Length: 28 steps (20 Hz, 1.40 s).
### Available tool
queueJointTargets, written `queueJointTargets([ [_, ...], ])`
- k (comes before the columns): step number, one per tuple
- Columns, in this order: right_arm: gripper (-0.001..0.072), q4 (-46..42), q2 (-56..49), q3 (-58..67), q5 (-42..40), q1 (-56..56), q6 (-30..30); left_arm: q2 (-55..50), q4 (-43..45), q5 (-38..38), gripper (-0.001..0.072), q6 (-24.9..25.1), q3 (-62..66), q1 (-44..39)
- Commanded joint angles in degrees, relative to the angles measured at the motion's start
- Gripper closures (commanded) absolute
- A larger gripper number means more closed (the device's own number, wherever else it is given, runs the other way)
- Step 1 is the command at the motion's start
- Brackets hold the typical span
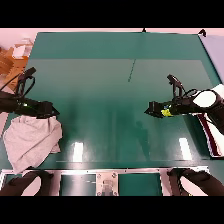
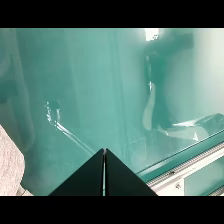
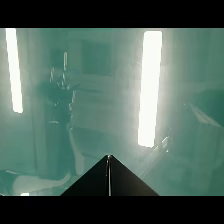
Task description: Fold the shirts.
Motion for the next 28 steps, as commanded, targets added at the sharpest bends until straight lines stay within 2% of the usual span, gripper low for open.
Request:
queueJointTargets([
  [1, 0.0702, 0.0, 0.04, -0.04, 0.02, 0.04, 0.02, 0.04, 0.02, 0.02, 0.0687, 0.02, -0.02, 0.02],
  [4, 0.0702, 0.0, 0.04, -0.04, 0.02, 0.04, 0.0, 0.04, 6.16, 0.61, 0.0687, -0.17, -0.02, 0.02],
  [7, 0.0702, 0.02, 0.04, -0.04, 0.02, 0.04, 0.0, 0.04, 23.54, 0.68, 0.0685, -6.43, -0.02, 0.02],
  [8, 0.0702, 0.02, 0.04, -0.04, 0.02, 0.04, 0.0, 0.04, 29.33, 1.11, 0.0544, -7.87, -0.04, 0.02],
  [9, 0.0702, 0.02, 0.04, -0.04, 0.02, 0.04, 0.0, 0.04, 33.53, 2.29, 0.0148, -9.35, -0.39, 0.02],
  [10, 0.0702, 0.0, 0.04, -0.04, 0.02, 0.04, 0.0, 0.04, 37.29, 4.33, -0.0002, -11.43, -1.38, 0.02],
  [15, 0.0702, 0.02, 0.04, -0.04, 0.02, 0.04, 0.0, -0.13, 41.9, 14.27, -0.0013, -12.35, -12.17, 0.04],
  [21, 0.0702, 0.02, 0.04, -0.04, 0.02, 0.04, 0.0, -0.13, 42.25, 35.36, -0.0013, -13.77, -27.32, 0.02],
  [22, 0.0702, 0.02, 0.04, -0.04, 0.02, 0.04, 0.0, -0.13, 42.75, 37.29, -0.0002, -13.77, -28.13, 0.02],
  [23, 0.0702, 0.0, 0.04, -0.04, 0.0, 0.04, 0.0, -0.13, 43.15, 38.07, 0.0156, -13.7, -28.37, 0.02],
  [24, 0.0702, 0.02, 0.04, -0.04, 0.0, 0.04, 0.0, -0.13, 43.21, 37.9, 0.047, -13.51, -28.33, 0.02],
  [25, 0.0702, 0.02, 0.04, -0.04, 0.0, 0.04, 0.0, -0.13, 43.15, 37.0, 0.0679, -13.57, -28.3, 0.02],
  [28, 0.0702, 0.02, 0.04, -0.04, 0.0, 0.04, 0.0, -0.11, 39.15, 31.76, 0.0688, -13.6, -25.11, 0.02],
])
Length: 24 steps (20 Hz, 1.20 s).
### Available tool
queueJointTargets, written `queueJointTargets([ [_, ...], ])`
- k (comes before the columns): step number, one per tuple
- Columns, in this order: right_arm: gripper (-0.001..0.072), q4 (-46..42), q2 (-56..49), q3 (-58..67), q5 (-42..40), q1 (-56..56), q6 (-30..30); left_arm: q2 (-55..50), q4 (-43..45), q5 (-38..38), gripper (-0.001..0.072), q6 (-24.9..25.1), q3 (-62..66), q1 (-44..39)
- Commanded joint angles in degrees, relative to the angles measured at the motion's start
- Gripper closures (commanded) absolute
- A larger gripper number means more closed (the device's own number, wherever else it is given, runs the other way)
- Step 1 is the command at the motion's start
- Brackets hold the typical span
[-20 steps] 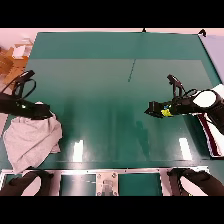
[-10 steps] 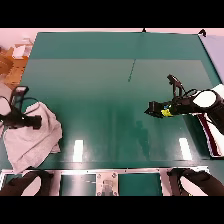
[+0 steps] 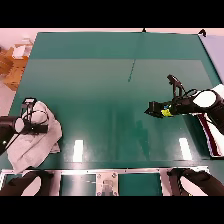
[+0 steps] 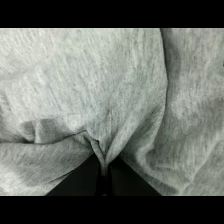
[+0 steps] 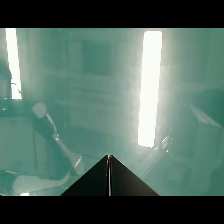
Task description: Fold the shirts.
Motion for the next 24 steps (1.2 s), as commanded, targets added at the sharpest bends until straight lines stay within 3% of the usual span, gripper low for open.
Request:
queueJointTargets([
  [1, 0.0702, 0.02, 0.04, -0.04, 0.0, 0.04, 0.0, 0.11, -6.12, -4.04, 0.0689, 0.22, 4.09, 0.02],
  [4, 0.0702, 0.02, 0.04, -0.04, -0.04, 0.04, 0.02, 0.57, -24.7, -11.45, 0.0689, 8.96, 17.49, 0.02],
  [6, 0.0702, 0.02, 0.04, -0.04, -0.72, 0.04, 0.02, 0.68, -39.54, -16.22, 0.0688, 12.24, 27.96, 0.02],
  [9, 0.0702, 0.02, 0.04, -0.02, -1.49, 0.04, 0.02, 0.63, -58.75, -16.81, 0.0688, 18.62, 38.8, -1.7],
  [13, 0.0702, 0.02, 0.04, 0.0, -2.71, -0.39, 0.0, -2.64, -60.35, -10.29, 0.0687, 20.09, 39.95, -14.01],
  [18, 0.0701, 0.02, 0.07, 0.02, -4.31, -0.55, 0.02, -20.22, -60.33, -0.7, 0.068, 21.51, 39.98, -30.36],
  [20, 0.0664, 0.02, 0.07, 0.02, -4.28, -0.57, 0.02, -27.87, -60.5, 2.1, 0.0042, 20.79, 40.02, -34.16],
  [21, 0.0588, 0.04, 0.07, 0.02, -4.2, -0.81, 0.02, -30.4, -60.57, 0.46, -0.001, 18.58, 40.35, -33.97],
  [22, 0.0476, 0.0, 0.04, 0.17, -3.34, -1.46, 0.0, -31.52, -60.48, -2.43, -0.0012, 17.11, 40.85, -32.48],
  [23, 0.041, 0.0, 0.07, 0.28, -2.71, -2.38, 0.0, -31.3, -60.48, -5.95, -0.0011, 16.9, 41.09, -29.68],
  [24, 0.0399, -0.02, 0.04, 0.26, -1.86, -3.78, -0.02, -30.73, -60.41, -10.93, -0.0011, 16.9, 41.92, -25.86],
])
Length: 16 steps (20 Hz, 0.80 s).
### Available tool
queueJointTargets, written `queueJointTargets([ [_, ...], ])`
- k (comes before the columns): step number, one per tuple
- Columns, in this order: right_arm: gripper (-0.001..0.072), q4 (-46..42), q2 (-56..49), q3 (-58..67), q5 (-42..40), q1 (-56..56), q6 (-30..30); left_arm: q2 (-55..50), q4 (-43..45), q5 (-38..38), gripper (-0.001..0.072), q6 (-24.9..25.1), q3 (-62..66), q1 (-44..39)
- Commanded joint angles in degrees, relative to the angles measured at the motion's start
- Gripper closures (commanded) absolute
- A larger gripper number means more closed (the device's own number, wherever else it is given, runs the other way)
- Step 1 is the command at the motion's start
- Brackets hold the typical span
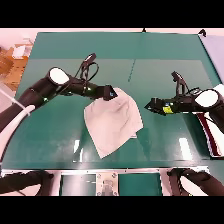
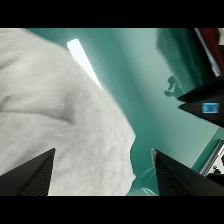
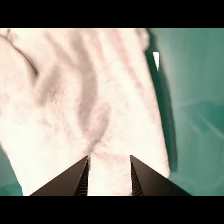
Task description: Fold the shirts.
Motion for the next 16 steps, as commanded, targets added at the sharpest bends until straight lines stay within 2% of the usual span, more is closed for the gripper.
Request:
queueJointTargets([
  [1, 0.0396, -0.11, 0.02, 0.11, 2.97, -3.23, -0.04, -2.51, 0.07, -12.35, -0.0011, -2.05, 1.92, 7.15],
  [3, 0.03, -0.35, 0.02, -0.52, 4.59, -4.85, -2.03, -1.36, 2.03, -24.92, -0.0011, -5.27, 2.12, 14.56],
  [5, 0.03, -0.87, -0.81, -2.23, 3.65, -5.77, -3.67, -1.22, 13.29, -35.1, -0.0011, -9.81, 1.7, 17.79],
  [6, 0.0303, -0.7, -2.03, -2.89, 3.67, -6.12, -3.67, -0.66, 19.12, -36.85, -0.0011, -11.61, 0.11, 17.99],
  [7, 0.0316, -0.7, -3.54, -3.5, 3.69, -6.08, -3.69, 0.15, 21.86, -36.74, -0.0011, -12.28, -2.73, 17.99],
  [9, 0.0321, -0.55, -7.54, -4.66, 3.67, -5.4, -3.76, 1.92, 20.57, -33.55, -0.0011, -12.2, -10.43, 17.88],
  [13, 0.0323, 3.72, -15.63, -5.03, 2.49, -3.56, -8.85, 2.8, 8.31, -25.46, -0.001, -7.93, -25.81, 17.79],
  [16, 0.033, 8.22, -19.89, -4.98, 1.33, -3.37, -12.63, 2.78, 0.5, -16.33, -0.001, -4.37, -33.55, 14.32],
])
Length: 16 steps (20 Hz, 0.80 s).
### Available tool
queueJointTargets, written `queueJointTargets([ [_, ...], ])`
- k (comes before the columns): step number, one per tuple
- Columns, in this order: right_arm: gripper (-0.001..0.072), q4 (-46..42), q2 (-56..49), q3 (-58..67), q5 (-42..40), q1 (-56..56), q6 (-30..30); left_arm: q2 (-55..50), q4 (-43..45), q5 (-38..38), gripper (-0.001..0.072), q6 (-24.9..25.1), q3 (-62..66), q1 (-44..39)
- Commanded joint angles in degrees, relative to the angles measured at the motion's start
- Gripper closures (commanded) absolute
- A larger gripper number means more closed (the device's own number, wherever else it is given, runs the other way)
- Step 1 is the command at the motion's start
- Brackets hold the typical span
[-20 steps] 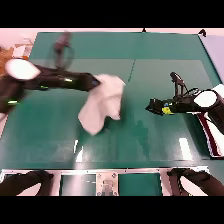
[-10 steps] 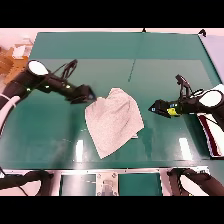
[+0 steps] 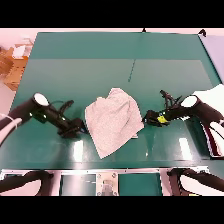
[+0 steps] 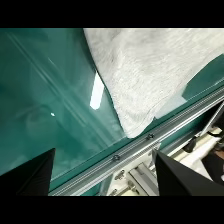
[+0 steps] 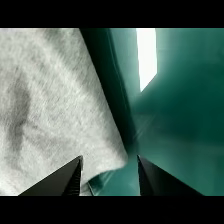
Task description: Fold the shirts.
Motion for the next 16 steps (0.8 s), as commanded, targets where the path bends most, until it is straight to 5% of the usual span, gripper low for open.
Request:
queueJointTargets([
  [1, 0.038, 5.84, -5.14, -0.17, -0.98, 0.44, -5.2, 0.26, -9.35, 10.71, -0.001, 3.91, -8.81, -4.02],
  [7, 0.0388, 11.87, -6.21, -0.17, -1.09, 0.44, -9.29, 0.09, -17.16, 27.89, -0.0008, 4.15, -9.27, -19.26],
  [8, 0.0471, 11.87, -6.21, -0.17, -1.09, 0.44, -9.29, 0.09, -17.2, 28.55, 0.0142, 4.13, -9.27, -20.31],
  [10, 0.0594, 11.87, -6.21, -0.17, -1.01, 0.44, -9.31, 0.11, -17.14, 27.78, 0.0571, 4.42, -9.25, -20.48],
  [11, 0.0679, 11.87, -6.19, -0.04, -0.61, 0.39, -9.31, 0.15, -16.94, 27.12, 0.0684, 4.57, -9.05, -20.5],
  [16, 0.0703, 11.85, -5.11, 10.58, 8.87, 0.33, -10.64, 1.25, -16.57, 21.11, 0.0688, 7.5, -0.02, -20.48],
])
